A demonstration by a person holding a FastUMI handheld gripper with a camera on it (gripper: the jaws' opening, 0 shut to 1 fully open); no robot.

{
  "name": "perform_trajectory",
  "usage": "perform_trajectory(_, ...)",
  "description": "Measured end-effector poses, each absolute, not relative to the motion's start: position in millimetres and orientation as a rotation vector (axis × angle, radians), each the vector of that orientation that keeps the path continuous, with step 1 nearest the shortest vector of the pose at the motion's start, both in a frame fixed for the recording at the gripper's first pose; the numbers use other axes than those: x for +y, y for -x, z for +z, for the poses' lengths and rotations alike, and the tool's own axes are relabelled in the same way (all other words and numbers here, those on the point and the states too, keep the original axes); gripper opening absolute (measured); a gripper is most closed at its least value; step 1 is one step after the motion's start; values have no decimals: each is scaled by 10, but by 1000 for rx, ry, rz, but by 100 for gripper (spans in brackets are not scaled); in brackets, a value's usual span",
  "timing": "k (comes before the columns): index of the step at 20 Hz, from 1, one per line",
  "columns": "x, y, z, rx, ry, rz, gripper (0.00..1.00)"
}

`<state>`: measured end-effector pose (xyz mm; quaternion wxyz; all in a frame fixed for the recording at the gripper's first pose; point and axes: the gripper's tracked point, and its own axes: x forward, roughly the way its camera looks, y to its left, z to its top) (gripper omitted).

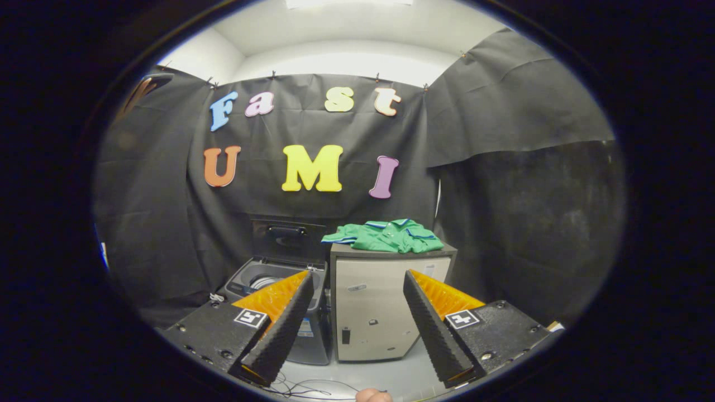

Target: Put the clothes into the washing machine and then close the washing machine lid.

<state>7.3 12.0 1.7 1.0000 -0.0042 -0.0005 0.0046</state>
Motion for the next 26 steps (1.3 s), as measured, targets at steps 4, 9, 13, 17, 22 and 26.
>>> perform_trajectory(4,185,-122,110,-9,3,6,100)
perform_trajectory(9,391,-247,221,-12,5,23,100)
perform_trajectory(13,471,-519,478,-30,-4,29,100)
perform_trajectory(17,449,-952,813,-59,-14,59,100)
perform_trajectory(22,249,-1710,1159,-74,13,51,100)
perform_trajectory(26,80,-2373,1319,-60,5,64,100)
